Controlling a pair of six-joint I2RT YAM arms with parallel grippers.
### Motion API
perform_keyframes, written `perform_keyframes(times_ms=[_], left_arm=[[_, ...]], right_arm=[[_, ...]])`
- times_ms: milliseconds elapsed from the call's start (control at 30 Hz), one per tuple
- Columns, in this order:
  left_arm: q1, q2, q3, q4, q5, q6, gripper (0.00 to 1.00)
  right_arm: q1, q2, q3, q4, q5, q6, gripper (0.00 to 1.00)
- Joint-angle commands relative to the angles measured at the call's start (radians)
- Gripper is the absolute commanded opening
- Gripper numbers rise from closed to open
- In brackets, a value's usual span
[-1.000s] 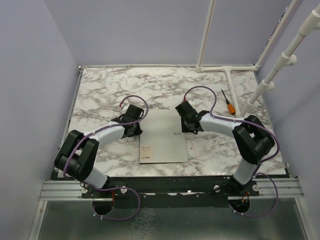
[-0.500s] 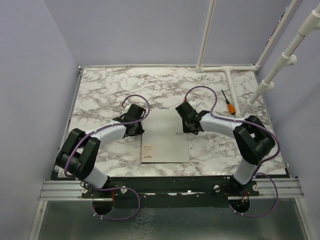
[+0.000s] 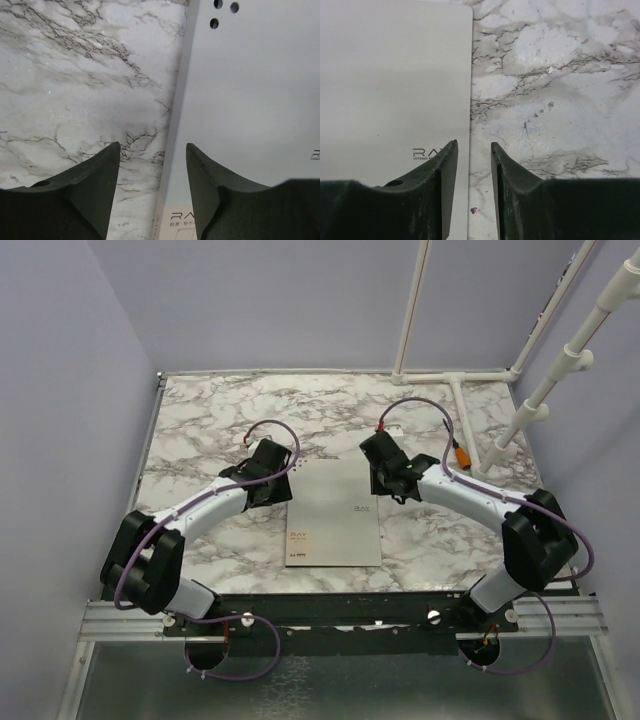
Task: Put the files into the folder
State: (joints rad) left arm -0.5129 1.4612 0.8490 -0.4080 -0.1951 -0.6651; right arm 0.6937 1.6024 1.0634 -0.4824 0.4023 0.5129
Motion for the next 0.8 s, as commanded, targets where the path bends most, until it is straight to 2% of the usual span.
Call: perform_keyframes(times_ms=[0,233,500,567,767], left_arm=[[-0.006,-0.111,0.070,-0.091,-0.071,0.067,0.60],[-0.005,-0.249,0.142,-0.131,-0.091,0.175,0.74],[-0.003,-0.410,0.184,-0.124,-0.067,0.294,0.97],[-0.004,-0.450,0.186,-0.114,-0.061,0.319,0.99],[-0.004,-0.563,0.189,-0.076,-0.045,0.345,0.99]], right_arm=[[0.004,-0.100,0.036,-0.057,0.041,-0.025,0.41],[0.004,-0.236,0.039,-0.075,0.035,-0.069,0.70],[0.004,-0.458,-0.052,-0.006,0.004,-0.089,0.91],[0.004,-0.505,-0.072,-0.001,0.015,-0.086,0.98],[0.004,-0.625,-0.110,-0.004,0.048,-0.094,1.00]])
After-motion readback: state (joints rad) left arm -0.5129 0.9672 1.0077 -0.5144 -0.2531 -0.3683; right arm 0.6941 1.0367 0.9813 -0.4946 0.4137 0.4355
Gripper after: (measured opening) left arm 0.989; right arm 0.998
